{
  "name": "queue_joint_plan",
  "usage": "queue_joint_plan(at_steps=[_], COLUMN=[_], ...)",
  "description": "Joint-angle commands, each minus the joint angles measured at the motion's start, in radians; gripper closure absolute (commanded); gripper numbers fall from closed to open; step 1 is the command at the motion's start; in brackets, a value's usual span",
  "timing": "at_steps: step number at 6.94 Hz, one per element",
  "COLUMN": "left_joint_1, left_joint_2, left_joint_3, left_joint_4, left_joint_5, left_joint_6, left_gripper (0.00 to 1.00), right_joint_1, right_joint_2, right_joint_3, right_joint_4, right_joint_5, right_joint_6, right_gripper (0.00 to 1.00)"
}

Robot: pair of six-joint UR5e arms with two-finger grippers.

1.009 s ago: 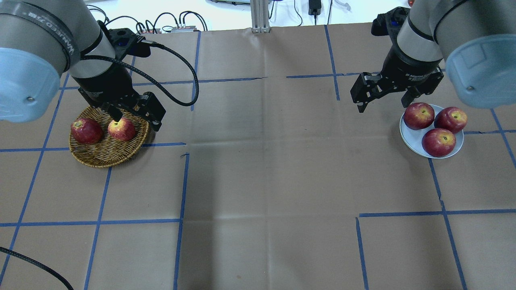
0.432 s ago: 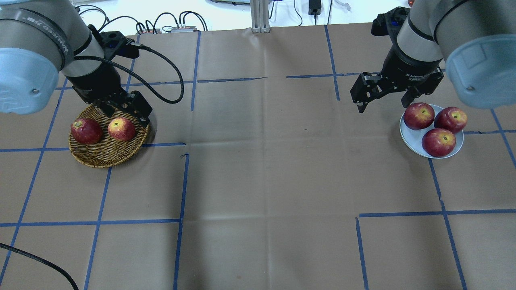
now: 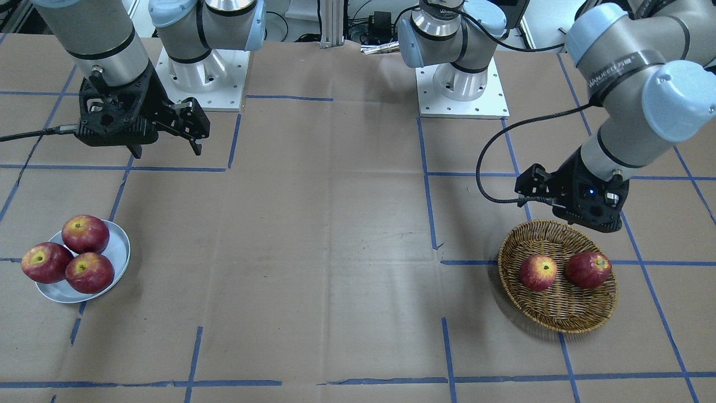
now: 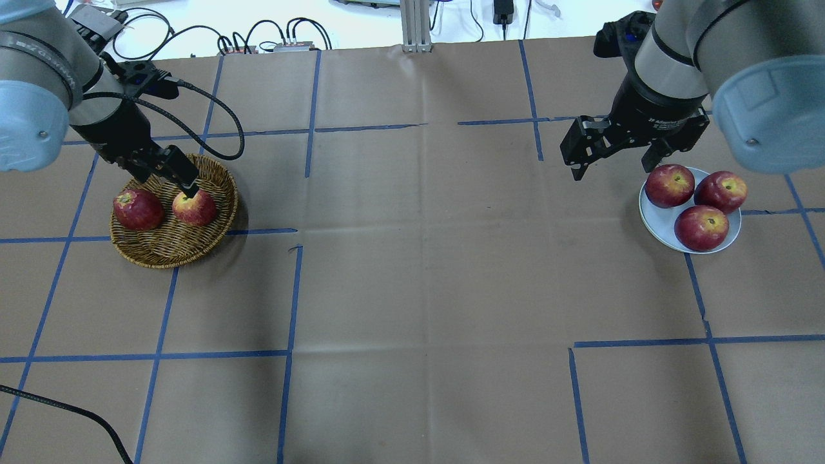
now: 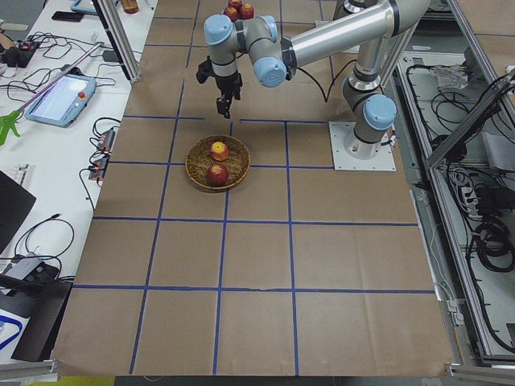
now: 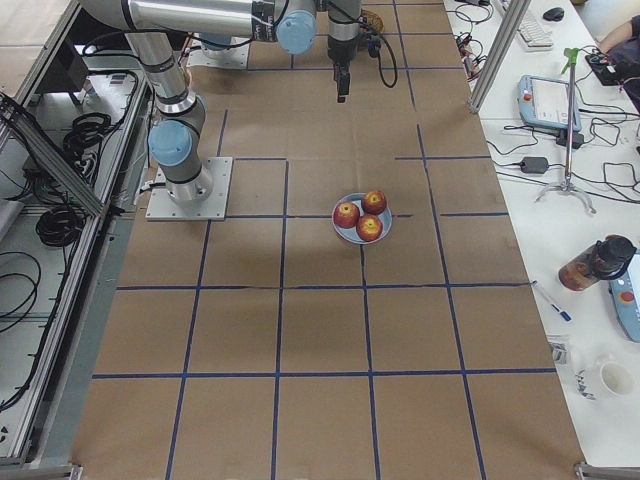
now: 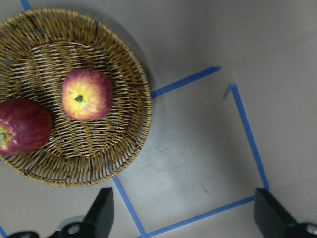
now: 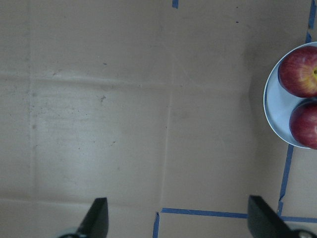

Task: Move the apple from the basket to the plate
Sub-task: 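Close the left gripper on the apple and lift it from the basket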

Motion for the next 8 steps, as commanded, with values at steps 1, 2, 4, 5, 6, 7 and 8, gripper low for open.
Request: queue_joint_plan(at_steps=[1,2,4,5,6,7,8], left_joint_1=[0.028,0.043,0.057,0.062,0.062,0.068,0.072], left_joint_2=[-0.122,-0.174,-0.213,-0.221,-0.247,-0.267,-0.268], left_joint_3=[-0.002,-0.008,-0.060,-0.108,-0.117,-0.107,-0.105], left_joint_4=[0.158,0.184,0.254,0.362,0.404,0.405,0.405], left_joint_5=[-0.001,-0.002,-0.002,-0.001,-0.002,-0.010,-0.014], left_joint_6=[0.060,0.058,0.058,0.061,0.063,0.066,0.064], left_gripper=[0.01,0.01,0.01,0.01,0.01,0.05,0.21], right_joint_1=[0.000,0.000,0.000,0.000,0.000,0.000,0.000], right_joint_2=[0.000,0.000,0.000,0.000,0.000,0.000,0.000], right_joint_3=[-0.002,-0.002,-0.002,-0.002,-0.002,-0.002,-0.002], right_joint_4=[0.000,0.000,0.000,0.000,0.000,0.000,0.000], right_joint_5=[0.000,0.000,0.000,0.000,0.000,0.000,0.000], right_joint_6=[0.000,0.000,0.000,0.000,0.000,0.000,0.000], right_gripper=[0.00,0.00,0.00,0.00,0.00,0.00,0.00])
